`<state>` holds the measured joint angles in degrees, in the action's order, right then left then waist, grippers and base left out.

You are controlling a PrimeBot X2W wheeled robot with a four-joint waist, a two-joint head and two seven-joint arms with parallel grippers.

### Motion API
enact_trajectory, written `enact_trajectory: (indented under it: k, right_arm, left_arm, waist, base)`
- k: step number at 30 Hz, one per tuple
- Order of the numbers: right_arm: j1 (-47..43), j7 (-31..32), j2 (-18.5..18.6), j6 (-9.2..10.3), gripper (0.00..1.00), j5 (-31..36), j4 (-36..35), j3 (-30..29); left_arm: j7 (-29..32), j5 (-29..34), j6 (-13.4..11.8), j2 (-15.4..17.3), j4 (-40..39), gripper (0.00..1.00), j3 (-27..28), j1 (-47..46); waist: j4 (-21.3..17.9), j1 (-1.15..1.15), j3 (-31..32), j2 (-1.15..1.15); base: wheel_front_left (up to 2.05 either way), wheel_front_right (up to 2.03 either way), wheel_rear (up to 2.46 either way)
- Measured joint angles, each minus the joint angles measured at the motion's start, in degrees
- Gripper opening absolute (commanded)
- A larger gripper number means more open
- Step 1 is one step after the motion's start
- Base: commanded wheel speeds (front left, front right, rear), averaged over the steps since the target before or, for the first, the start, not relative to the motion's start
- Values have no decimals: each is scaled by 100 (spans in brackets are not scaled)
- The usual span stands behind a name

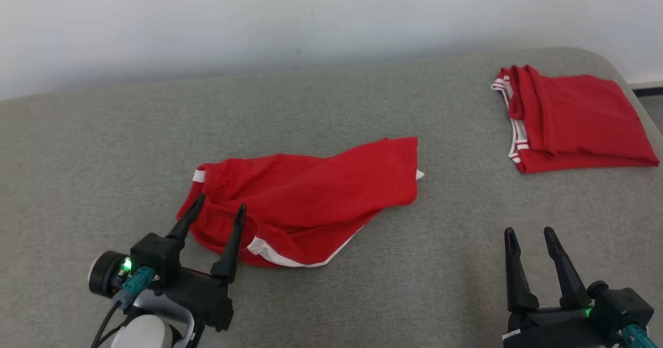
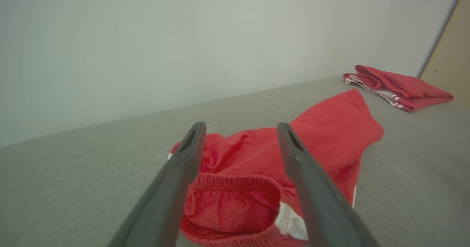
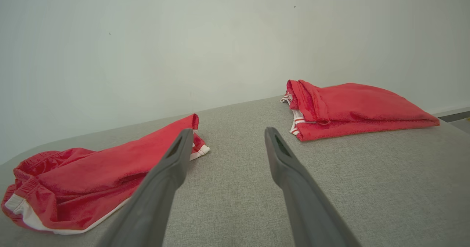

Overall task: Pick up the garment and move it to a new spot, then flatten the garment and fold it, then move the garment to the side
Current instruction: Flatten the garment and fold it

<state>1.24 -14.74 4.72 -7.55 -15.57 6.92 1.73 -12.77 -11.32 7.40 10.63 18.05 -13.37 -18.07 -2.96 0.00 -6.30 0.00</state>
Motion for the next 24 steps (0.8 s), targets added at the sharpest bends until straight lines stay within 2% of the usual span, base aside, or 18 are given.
enact_trajectory:
  k: [12, 13, 14, 15, 24]
  right_arm:
    - [190, -25, -1, 0, 100, -34, 21, -26]
    - [202, -25, -1, 0, 100, -34, 13, -36]
    - [205, -25, 0, 0, 100, -34, 2, -42]
    - [203, -25, 2, 0, 100, -34, -5, -60]
    - [77, -37, 7, 0, 100, 3, -45, -222]
  left_arm:
    - [396, -558, 11, 350, 894, 100, -898, -88]
    - [417, -611, 11, 355, 940, 78, -961, -111]
    - [420, -638, 11, 357, 973, 34, -1033, -142]
    - [387, -687, 11, 345, 972, 0, -1084, -169]
    - [96, -902, -42, 345, 931, 0, -1093, -199]
  waist:
    - [-339, 0, -348, 0]
    - [-353, 0, -359, 0]
    - [-363, 1, -366, 0]
    - [-366, 0, -367, 0]
    - [-132, 0, -274, 0]
  base:
    - [0, 0, 0]
    - [0, 0, 0]
    - [0, 0, 0]
    - [0, 0, 0]
    - [0, 0, 0]
